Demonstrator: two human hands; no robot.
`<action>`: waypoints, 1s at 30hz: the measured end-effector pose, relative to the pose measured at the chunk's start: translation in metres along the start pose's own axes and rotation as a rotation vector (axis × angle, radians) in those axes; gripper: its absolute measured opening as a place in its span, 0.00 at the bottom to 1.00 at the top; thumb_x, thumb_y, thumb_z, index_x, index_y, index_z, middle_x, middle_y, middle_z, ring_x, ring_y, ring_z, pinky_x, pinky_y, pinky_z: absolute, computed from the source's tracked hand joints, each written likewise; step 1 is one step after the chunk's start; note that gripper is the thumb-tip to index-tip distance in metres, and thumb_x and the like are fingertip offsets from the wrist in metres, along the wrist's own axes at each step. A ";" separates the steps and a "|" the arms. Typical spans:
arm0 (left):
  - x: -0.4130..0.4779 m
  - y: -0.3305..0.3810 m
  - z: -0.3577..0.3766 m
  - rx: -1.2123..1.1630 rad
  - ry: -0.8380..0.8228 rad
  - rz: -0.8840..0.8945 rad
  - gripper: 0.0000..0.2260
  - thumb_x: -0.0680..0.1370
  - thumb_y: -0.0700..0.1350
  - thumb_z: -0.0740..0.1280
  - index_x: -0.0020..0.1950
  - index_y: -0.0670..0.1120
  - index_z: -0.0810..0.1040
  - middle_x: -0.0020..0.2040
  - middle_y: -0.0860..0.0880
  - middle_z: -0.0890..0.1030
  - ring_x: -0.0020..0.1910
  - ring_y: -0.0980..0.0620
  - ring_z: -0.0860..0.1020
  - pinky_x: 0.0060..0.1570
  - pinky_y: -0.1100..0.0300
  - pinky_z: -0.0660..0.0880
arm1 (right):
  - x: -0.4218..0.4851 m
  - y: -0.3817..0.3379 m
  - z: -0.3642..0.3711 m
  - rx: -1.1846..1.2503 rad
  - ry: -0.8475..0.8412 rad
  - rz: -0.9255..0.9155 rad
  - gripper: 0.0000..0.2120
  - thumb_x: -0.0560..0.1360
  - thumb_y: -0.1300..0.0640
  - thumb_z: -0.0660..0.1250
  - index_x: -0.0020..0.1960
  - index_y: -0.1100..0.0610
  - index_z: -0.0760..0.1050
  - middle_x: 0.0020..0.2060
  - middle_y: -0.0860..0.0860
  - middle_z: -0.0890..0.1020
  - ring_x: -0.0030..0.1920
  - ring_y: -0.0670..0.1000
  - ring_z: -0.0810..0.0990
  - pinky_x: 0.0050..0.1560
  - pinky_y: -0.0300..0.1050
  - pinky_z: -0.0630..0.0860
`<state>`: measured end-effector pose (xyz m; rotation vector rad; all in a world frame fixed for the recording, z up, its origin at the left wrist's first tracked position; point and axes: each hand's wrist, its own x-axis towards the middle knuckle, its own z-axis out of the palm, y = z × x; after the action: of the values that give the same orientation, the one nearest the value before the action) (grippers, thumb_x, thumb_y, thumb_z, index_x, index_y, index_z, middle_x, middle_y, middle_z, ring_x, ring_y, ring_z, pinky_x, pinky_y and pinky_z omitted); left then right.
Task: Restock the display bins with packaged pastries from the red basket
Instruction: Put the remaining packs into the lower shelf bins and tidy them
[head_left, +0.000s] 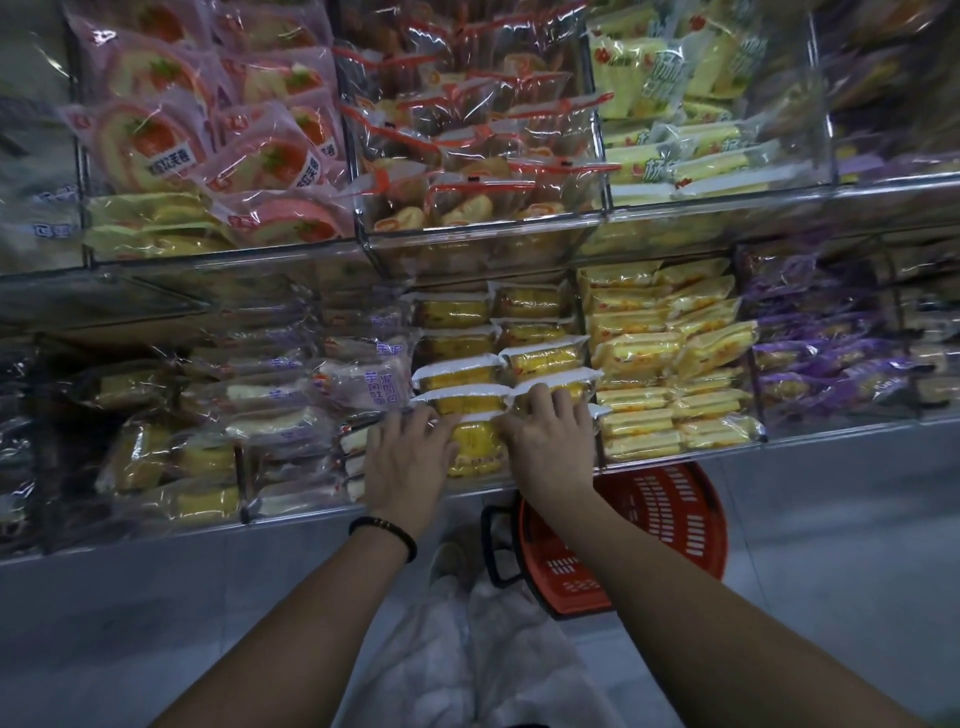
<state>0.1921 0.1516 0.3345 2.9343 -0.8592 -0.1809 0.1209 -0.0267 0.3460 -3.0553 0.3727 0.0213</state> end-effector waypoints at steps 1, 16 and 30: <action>0.002 0.002 -0.001 -0.015 -0.005 -0.006 0.18 0.78 0.56 0.71 0.68 0.59 0.79 0.60 0.52 0.78 0.57 0.44 0.73 0.49 0.50 0.69 | 0.002 -0.005 -0.003 -0.006 -0.014 0.045 0.08 0.72 0.57 0.74 0.50 0.48 0.84 0.53 0.54 0.74 0.53 0.60 0.72 0.53 0.57 0.70; -0.045 0.010 -0.017 -0.302 0.060 0.267 0.07 0.78 0.46 0.68 0.55 0.51 0.79 0.50 0.53 0.76 0.49 0.49 0.75 0.49 0.52 0.73 | -0.111 0.037 -0.030 0.434 -0.051 0.410 0.14 0.76 0.52 0.70 0.61 0.51 0.77 0.52 0.49 0.79 0.56 0.53 0.77 0.55 0.52 0.78; -0.010 0.050 -0.027 -0.333 -0.297 0.185 0.17 0.80 0.52 0.65 0.69 0.54 0.71 0.61 0.51 0.79 0.59 0.44 0.78 0.55 0.49 0.76 | -0.018 0.023 -0.042 0.080 -0.626 0.167 0.29 0.81 0.36 0.60 0.76 0.49 0.61 0.76 0.63 0.62 0.78 0.69 0.57 0.76 0.68 0.58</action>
<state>0.1609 0.1166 0.3679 2.5385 -1.0171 -0.6878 0.0980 -0.0475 0.3873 -2.7294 0.5489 0.9111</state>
